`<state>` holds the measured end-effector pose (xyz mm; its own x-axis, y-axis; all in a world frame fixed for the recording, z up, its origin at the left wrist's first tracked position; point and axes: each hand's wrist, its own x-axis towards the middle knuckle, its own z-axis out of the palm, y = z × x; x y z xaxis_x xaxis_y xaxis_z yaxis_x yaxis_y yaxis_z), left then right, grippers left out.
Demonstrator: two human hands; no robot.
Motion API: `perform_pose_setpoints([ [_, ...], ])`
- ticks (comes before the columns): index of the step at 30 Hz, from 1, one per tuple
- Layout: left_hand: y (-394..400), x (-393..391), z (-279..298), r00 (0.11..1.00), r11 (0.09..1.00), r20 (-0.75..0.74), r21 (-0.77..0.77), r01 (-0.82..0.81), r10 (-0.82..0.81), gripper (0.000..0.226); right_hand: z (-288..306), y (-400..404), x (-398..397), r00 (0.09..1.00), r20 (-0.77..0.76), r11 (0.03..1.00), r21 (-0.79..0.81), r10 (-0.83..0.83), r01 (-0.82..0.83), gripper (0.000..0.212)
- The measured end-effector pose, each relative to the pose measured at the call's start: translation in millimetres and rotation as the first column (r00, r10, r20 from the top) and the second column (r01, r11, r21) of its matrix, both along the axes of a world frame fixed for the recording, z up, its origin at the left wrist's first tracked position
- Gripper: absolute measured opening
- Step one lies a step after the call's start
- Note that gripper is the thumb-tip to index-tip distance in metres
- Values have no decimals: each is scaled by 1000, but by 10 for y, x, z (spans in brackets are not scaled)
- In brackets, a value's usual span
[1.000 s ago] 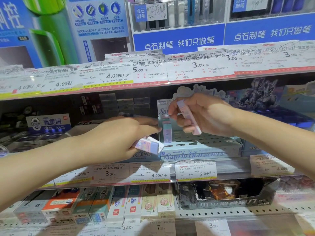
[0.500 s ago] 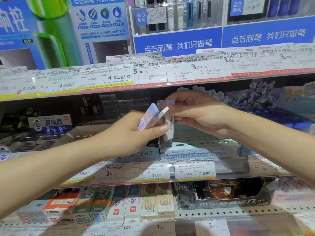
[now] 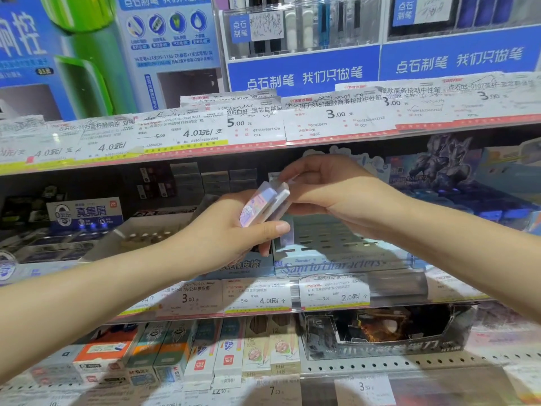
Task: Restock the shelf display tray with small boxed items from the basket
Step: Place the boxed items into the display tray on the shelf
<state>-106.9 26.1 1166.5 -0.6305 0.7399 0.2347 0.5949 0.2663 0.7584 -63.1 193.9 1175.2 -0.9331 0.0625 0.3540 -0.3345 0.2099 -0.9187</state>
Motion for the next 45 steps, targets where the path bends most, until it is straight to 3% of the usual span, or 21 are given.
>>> perform_pose_setpoints([
  [2,-3,16,19,999,1000,-48,6,9,-9,34,28,29,-1,994,-64,996,24,-87,88,20],
  [6,-55,-40,47,915,997,-404,-67,-24,-5,38,82,94,19,969,-148,957,187,-196,222,29],
  [10,-106,-166,23,843,989,-538,-121,-81,3,36,102,92,78,957,-203,878,394,-207,273,25],
  [12,-132,-206,20,777,982,-622,-184,-33,-91,34,85,99,100,962,-209,864,435,-177,253,25],
  [15,-178,-218,40,702,931,-663,-366,2,-262,22,46,107,91,968,-222,841,495,-119,217,25],
  [17,-198,-257,14,589,899,-741,-434,-52,-323,46,19,104,76,967,-233,821,528,-106,217,24],
  [19,-219,-288,-13,485,896,-801,-437,-74,-351,53,1,105,68,966,-238,808,547,-101,219,24],
  [23,-236,-267,7,426,860,-794,-505,-66,-434,49,-18,87,58,966,-247,798,567,-72,204,26],
  [27,-236,-250,-2,341,813,-800,-564,-145,-494,63,-30,71,42,967,-250,792,580,-50,191,24],
  [30,-209,-223,-23,411,817,-782,-561,-134,-469,65,-43,67,40,963,-263,782,590,-51,202,14],
  [35,-178,-200,-22,468,795,-761,-580,-177,-450,63,-101,92,30,950,-313,662,712,-3,237,9],
  [38,-165,-200,-18,530,765,-719,-616,-186,-450,62,-169,103,13,947,-319,677,704,33,214,17],
  [42,-137,-200,-9,562,755,-689,-635,-163,-458,61,-141,118,9,977,-211,733,669,26,125,25],
  [45,-196,-226,-31,542,839,-724,-541,-63,-427,51,-69,122,16,981,-190,733,672,35,104,32],
])
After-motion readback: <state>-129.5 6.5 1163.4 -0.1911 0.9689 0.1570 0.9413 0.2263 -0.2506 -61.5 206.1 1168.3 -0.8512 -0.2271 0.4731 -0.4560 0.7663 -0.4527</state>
